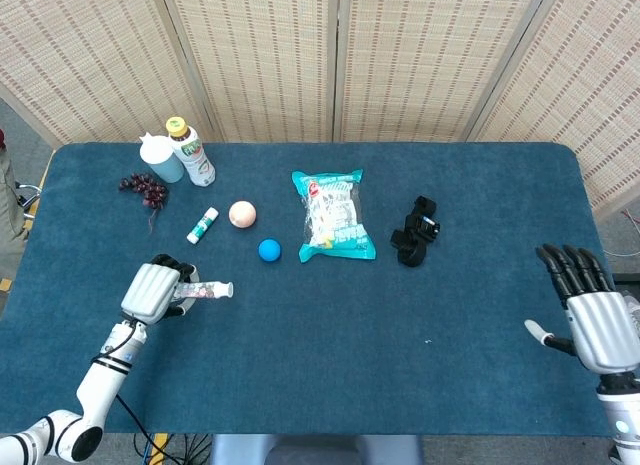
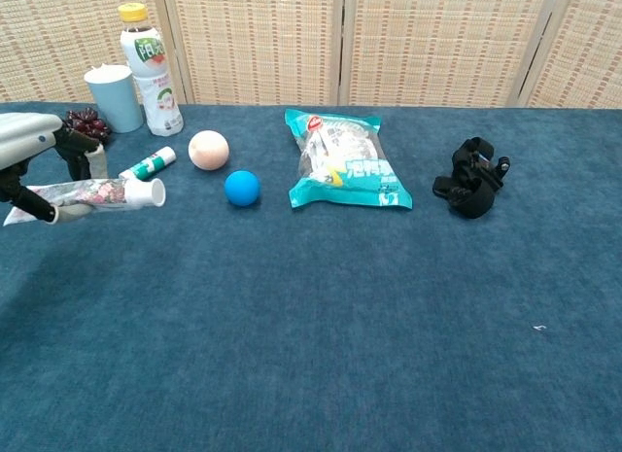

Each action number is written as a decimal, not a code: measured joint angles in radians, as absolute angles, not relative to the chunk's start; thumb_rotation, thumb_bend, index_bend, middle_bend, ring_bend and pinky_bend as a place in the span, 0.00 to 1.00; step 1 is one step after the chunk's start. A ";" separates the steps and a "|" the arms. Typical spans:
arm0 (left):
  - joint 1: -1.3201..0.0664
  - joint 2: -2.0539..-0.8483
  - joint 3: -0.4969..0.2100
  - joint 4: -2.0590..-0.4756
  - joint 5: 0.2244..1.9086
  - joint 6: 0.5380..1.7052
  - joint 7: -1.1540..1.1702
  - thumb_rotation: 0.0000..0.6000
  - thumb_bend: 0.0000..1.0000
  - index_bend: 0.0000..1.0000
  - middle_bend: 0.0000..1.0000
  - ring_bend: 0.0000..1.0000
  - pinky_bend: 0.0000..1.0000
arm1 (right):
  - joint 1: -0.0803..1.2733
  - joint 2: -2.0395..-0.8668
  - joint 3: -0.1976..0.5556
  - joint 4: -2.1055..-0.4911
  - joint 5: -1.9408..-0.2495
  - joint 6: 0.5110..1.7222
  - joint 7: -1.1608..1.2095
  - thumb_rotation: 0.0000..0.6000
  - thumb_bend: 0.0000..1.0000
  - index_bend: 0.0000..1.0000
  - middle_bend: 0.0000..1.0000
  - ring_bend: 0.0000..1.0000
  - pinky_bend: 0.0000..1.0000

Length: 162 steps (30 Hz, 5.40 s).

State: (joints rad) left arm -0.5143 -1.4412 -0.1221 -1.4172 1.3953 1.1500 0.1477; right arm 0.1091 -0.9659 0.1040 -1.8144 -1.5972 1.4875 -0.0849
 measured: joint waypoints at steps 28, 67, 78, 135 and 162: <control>-0.704 -1.354 -0.255 -1.712 1.218 1.000 0.293 1.00 0.31 0.64 0.60 0.45 0.34 | 0.512 -1.120 0.191 -2.004 -1.532 1.039 -0.310 0.93 0.42 0.18 0.12 0.00 0.04; -0.848 -1.409 -0.265 -1.762 0.937 1.020 0.464 1.00 0.31 0.65 0.60 0.45 0.35 | 0.755 -1.389 0.206 -1.893 -1.212 0.963 -0.549 0.90 0.41 0.19 0.10 0.00 0.03; -0.862 -1.414 -0.252 -1.766 0.922 1.034 0.477 1.00 0.31 0.65 0.60 0.45 0.35 | 0.787 -1.418 0.194 -1.871 -1.180 0.972 -0.568 0.90 0.42 0.19 0.10 0.00 0.03; -0.866 -1.356 -0.235 -1.786 0.959 1.004 0.348 1.00 0.31 0.68 0.62 0.48 0.37 | 0.853 -1.436 0.146 -1.810 -1.073 0.999 -0.608 0.90 0.42 0.22 0.10 0.00 0.03; -0.861 -1.327 -0.245 -1.825 0.961 1.002 0.298 1.00 0.31 0.68 0.62 0.48 0.40 | 0.859 -1.457 0.141 -1.763 -1.068 0.998 -0.575 0.90 0.42 0.22 0.10 0.00 0.03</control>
State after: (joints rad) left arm -0.8611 -1.3266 -0.2446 -1.8251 0.9610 1.0017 0.2980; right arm 0.8587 -1.4574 0.1411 -1.7630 -1.0683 0.9981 -0.5754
